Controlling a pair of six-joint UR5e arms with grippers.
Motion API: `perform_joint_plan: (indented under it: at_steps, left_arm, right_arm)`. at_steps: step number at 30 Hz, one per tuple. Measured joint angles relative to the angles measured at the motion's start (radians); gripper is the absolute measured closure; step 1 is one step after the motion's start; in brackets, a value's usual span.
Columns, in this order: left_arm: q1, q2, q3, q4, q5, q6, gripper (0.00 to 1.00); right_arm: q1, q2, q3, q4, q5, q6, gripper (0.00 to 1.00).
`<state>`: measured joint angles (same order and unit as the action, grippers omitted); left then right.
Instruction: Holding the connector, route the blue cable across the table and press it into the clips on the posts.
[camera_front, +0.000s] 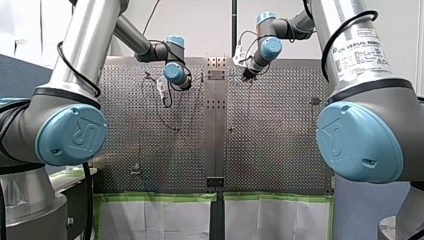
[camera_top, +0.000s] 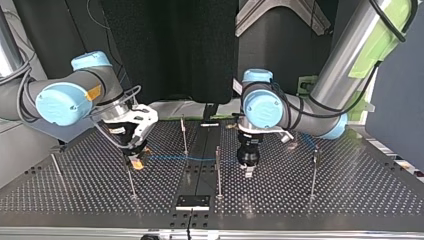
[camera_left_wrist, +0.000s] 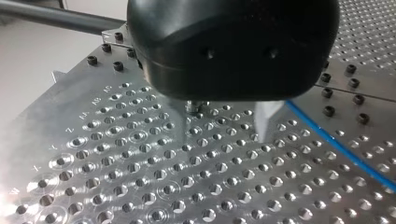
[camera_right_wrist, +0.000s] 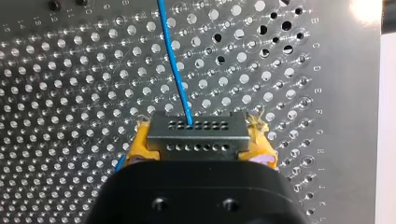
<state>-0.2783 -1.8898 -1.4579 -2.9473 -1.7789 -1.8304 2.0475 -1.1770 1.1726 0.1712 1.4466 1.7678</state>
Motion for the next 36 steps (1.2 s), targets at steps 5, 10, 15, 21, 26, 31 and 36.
perform_joint_plan:
  at_steps: [5,10,15,21,26,31,36]
  left_arm:
    - [-0.01,0.018,-0.002,-0.042,-0.016,0.008,0.0]
    - [-0.022,0.049,-0.023,-0.085,-0.017,0.004,0.0]
    - [-0.034,0.091,-0.063,-0.132,0.001,-0.011,0.0]
    - [-0.044,0.144,-0.111,-0.178,0.028,-0.018,0.0]
    - [-0.053,0.182,-0.133,-0.18,0.028,-0.019,0.0]
    - [-0.078,0.224,-0.138,-0.175,0.04,-0.001,0.0]
    - [-0.121,0.233,-0.138,-0.158,0.014,0.037,0.0]
  right_arm:
    - [-0.006,0.003,-0.003,-0.001,-0.009,0.0,1.0]
    - [-0.01,0.006,-0.005,-0.001,-0.017,-0.001,1.0]
    - [-0.011,0.007,-0.005,-0.001,-0.02,-0.002,1.0]
    - [-0.011,0.008,-0.005,-0.001,-0.021,-0.005,1.0]
    - [-0.008,0.008,-0.005,0.0,-0.021,-0.006,1.0]
    - [-0.007,0.007,-0.005,-0.001,-0.021,-0.006,1.0]
    - [-0.008,0.008,-0.005,-0.001,-0.021,-0.007,1.0]
